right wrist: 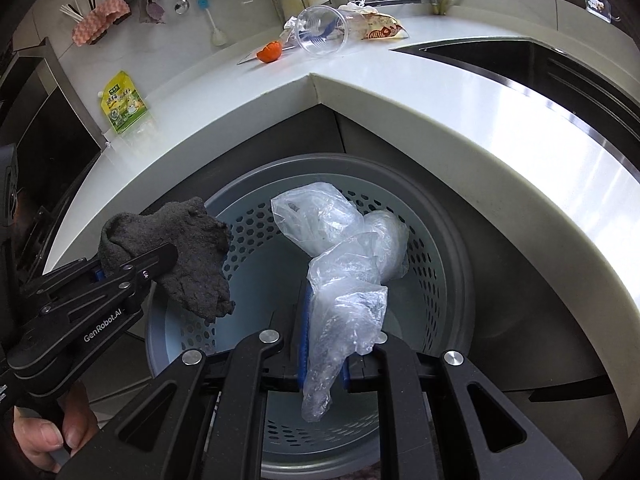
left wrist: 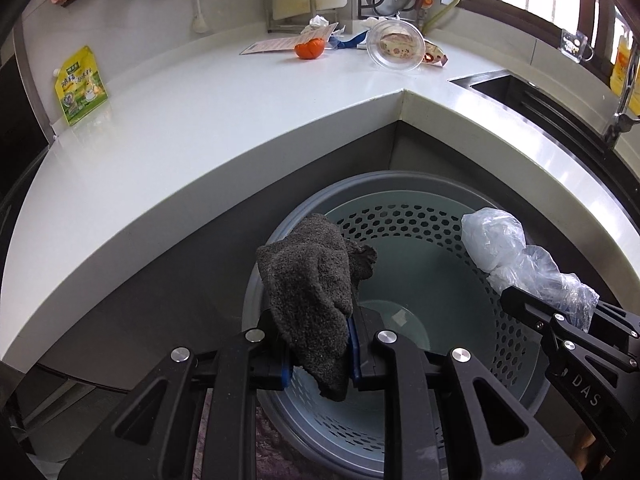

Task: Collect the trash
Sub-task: 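Open the right tool dropping the bag while the left tool drops the cloth into the bin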

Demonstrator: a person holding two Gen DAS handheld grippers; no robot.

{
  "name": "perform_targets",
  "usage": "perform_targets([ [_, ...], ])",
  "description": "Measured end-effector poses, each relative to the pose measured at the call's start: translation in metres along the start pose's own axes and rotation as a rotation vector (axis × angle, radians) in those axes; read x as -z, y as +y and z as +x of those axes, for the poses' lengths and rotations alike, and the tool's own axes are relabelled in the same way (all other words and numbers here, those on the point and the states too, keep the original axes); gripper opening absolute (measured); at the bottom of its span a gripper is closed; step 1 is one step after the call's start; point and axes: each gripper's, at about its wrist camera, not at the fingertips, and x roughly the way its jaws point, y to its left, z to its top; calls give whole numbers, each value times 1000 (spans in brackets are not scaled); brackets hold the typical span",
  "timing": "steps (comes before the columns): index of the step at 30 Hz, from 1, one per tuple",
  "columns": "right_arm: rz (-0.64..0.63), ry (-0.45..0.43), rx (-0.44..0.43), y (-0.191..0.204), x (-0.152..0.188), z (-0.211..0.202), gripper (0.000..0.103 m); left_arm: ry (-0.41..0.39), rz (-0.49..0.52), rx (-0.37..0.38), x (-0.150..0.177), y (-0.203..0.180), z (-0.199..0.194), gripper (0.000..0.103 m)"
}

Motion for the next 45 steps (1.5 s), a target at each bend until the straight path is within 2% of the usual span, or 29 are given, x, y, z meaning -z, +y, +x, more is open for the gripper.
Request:
perform_targets([
  [14, 3, 9, 5, -1, -1, 7, 15, 24, -22, -1, 1, 8, 10, 23],
  [16, 3, 5, 9, -1, -1, 6, 19, 25, -25, -1, 1, 9, 10, 24],
  [19, 5, -8, 13, -2, -1, 4, 41, 26, -27, -5, 1, 9, 11, 27],
  [22, 5, -20, 16, -2, -1, 1, 45, 23, -28, -7, 1, 10, 10, 33],
  [26, 8, -32, 20, -4, -2, -3, 50, -6, -27, -24, 3, 13, 4, 60],
  [45, 11, -63, 13, -2, -4, -13, 53, -41, -40, -39, 1, 20, -6, 72],
])
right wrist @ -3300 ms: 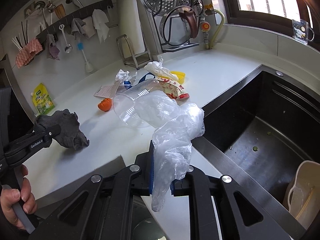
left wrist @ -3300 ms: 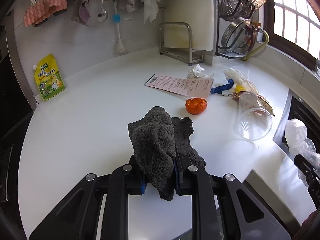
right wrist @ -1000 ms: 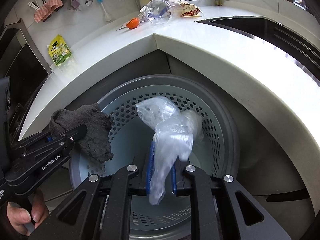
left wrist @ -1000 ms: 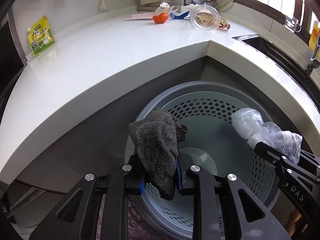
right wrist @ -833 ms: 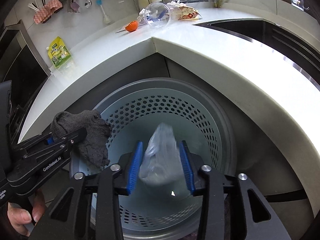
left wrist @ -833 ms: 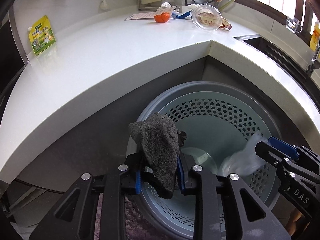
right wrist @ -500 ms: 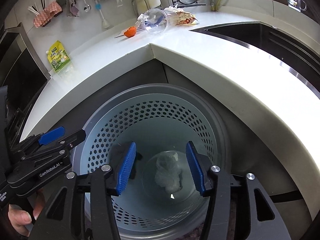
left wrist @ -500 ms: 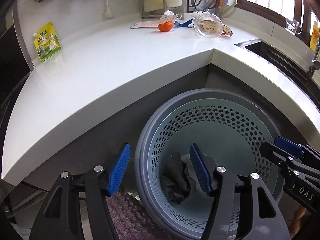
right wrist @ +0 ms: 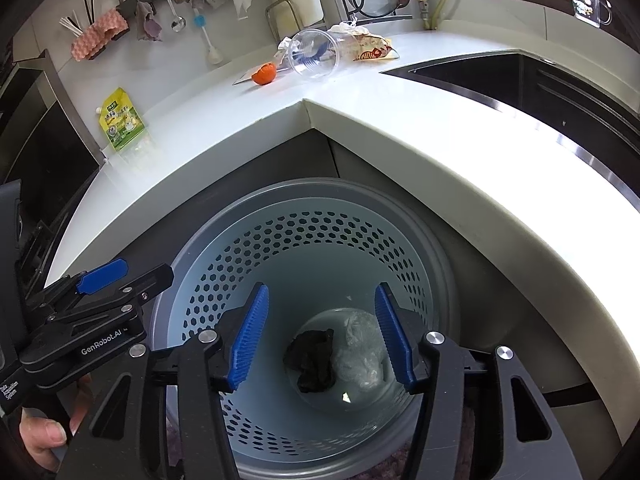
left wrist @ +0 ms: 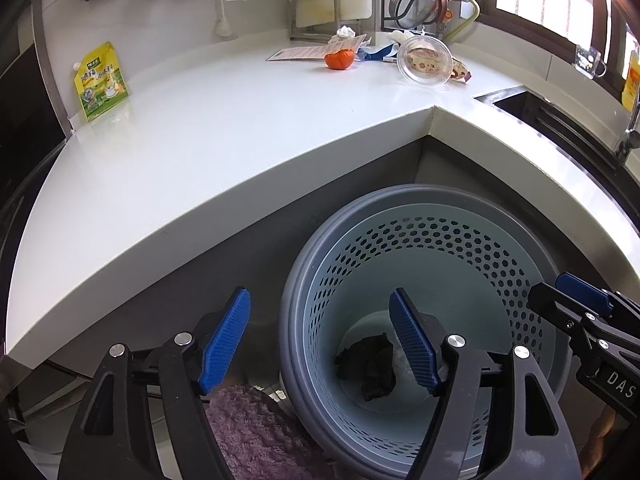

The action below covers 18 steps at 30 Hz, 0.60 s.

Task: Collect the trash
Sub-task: 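Open the right tool dropping the bag while the left tool drops the cloth into the bin, then move both tools back over the countertop toward the cup and orange peel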

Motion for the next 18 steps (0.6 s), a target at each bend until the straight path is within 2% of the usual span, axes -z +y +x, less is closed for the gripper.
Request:
perform_targets([
  [12, -5, -36, -17, 5, -5, -9, 59, -77, -39, -31, -12, 18, -19, 93],
  [18, -26, -85, -22, 12, -16, -19, 64, -135, -70, -41, -25, 31, -32, 96],
])
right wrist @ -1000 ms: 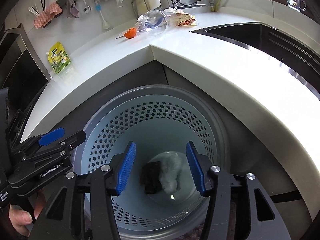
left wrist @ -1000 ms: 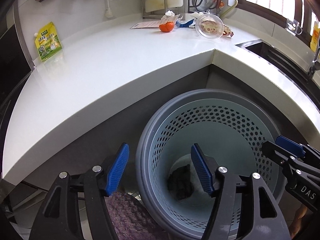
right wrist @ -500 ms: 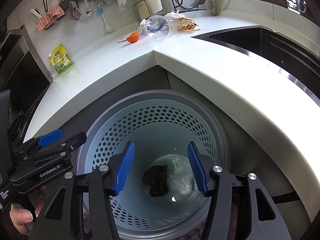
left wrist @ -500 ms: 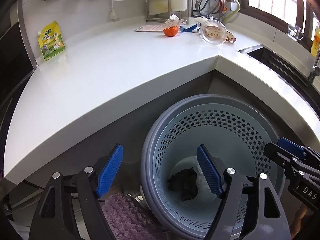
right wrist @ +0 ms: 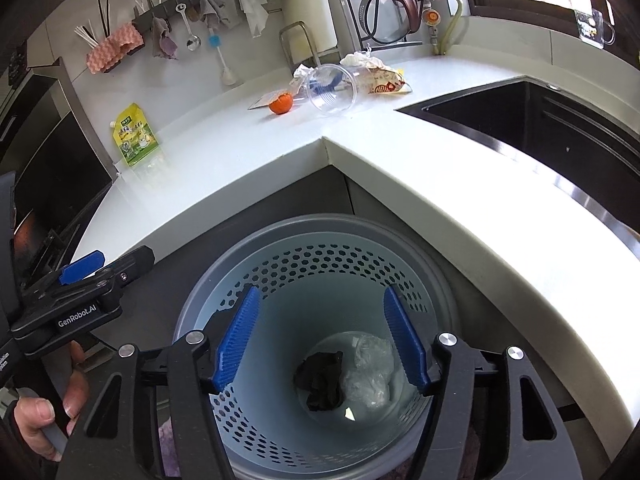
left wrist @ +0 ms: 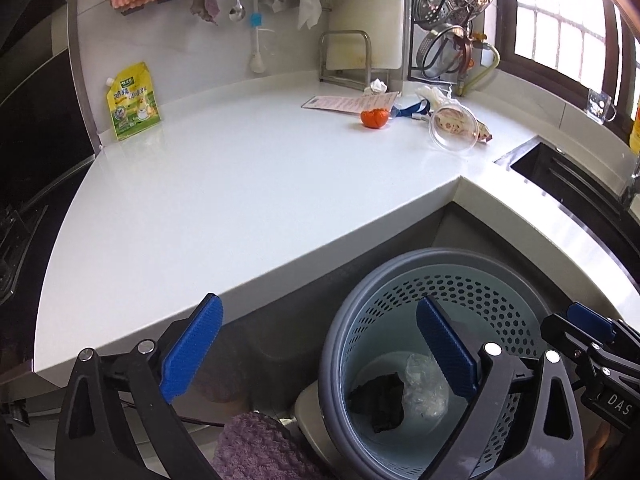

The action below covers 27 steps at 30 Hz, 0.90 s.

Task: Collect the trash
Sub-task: 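Move both tools back over the countertop toward the cup and orange peel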

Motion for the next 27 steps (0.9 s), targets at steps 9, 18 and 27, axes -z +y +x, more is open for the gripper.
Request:
perform_targets([
  [9, -36, -69, 7, -2, -37, 2, 71, -54, -5, -17, -34, 4, 8, 97],
  [18, -6, -94, 46, -5, -91, 29, 71, -73, -33, -12, -79, 8, 39, 97],
  [27, 22, -92, 104, 2, -145, 71, 77, -79, -41, -26, -117, 11, 71, 97],
])
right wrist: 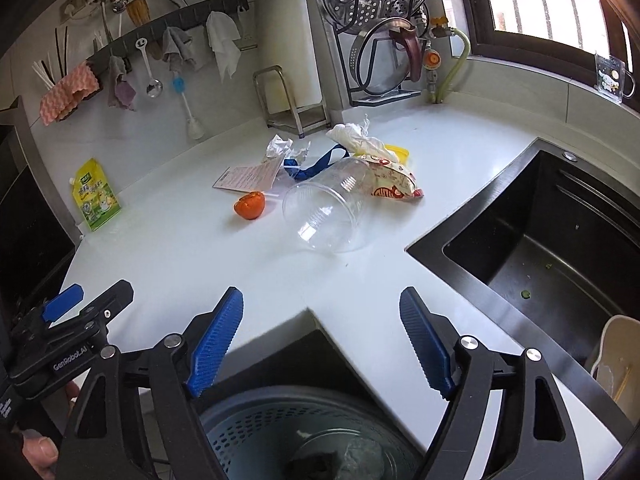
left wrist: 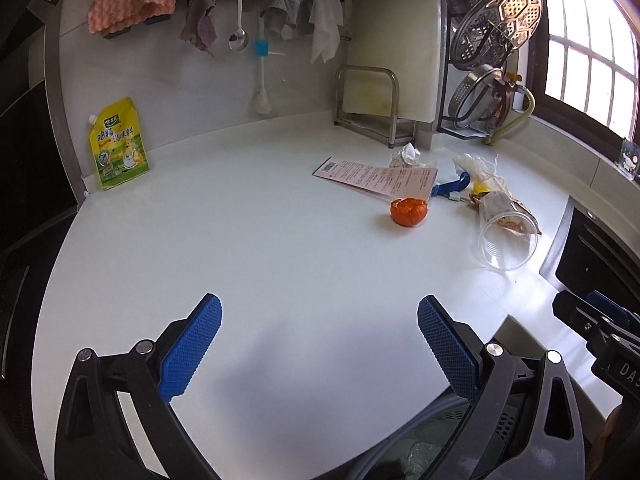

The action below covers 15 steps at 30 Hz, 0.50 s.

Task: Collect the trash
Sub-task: 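Move both tools back over the countertop toward the cup and orange peel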

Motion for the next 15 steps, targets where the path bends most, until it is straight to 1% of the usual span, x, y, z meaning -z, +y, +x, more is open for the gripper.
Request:
perform_targets([
  [4, -11, 6, 51, 11, -15, 27, 77, 8, -7, -4, -5, 5, 11, 97],
  [12, 47, -12, 123, 24, -39, 69, 77, 29, -20, -1, -7, 17, 29, 97],
  [15, 47, -4, 172, 28, -46, 85, 78, 36, -27, 1, -8, 21, 33, 97],
])
